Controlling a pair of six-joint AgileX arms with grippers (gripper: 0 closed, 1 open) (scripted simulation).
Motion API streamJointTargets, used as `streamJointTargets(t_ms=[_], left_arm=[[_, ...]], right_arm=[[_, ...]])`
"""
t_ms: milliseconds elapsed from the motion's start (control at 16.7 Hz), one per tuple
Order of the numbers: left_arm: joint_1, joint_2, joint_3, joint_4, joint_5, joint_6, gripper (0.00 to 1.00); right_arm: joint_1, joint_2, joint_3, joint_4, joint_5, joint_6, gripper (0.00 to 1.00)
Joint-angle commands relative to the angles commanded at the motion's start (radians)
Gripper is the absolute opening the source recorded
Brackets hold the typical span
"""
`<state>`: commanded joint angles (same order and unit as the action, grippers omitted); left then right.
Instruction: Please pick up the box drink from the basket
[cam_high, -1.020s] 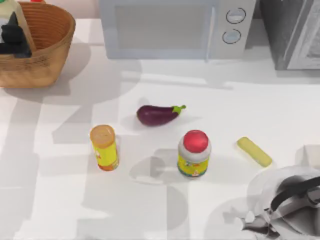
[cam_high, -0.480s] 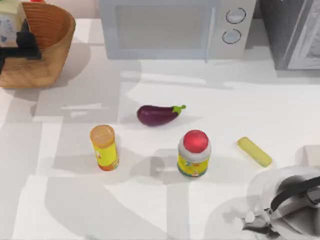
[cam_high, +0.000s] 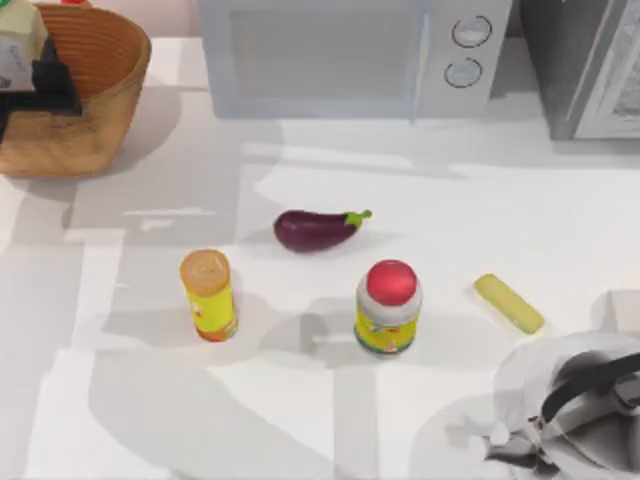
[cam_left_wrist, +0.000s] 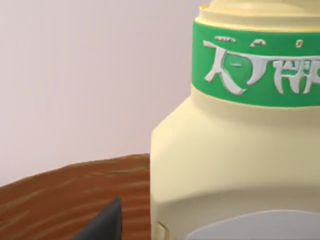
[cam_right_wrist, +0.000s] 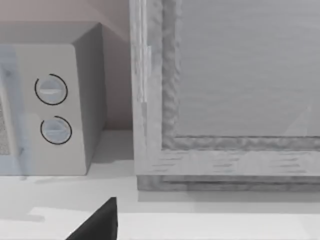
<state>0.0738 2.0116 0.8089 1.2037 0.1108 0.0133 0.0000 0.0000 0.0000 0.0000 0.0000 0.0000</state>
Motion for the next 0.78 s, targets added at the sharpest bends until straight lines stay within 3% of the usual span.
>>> streamJointTargets(t_ms=[480, 780], left_arm=[[-0.008, 0.12, 0.201, -0.088, -0.007, -0.005, 1.0], [-0.009, 0.132, 0.221, -0.097, -0.008, -0.005, 1.0]], right_arm=[[0.0, 0.0, 0.0, 0.0, 0.0, 0.0, 1.0], [0.0, 0.0, 0.0, 0.0, 0.0, 0.0, 1.0]])
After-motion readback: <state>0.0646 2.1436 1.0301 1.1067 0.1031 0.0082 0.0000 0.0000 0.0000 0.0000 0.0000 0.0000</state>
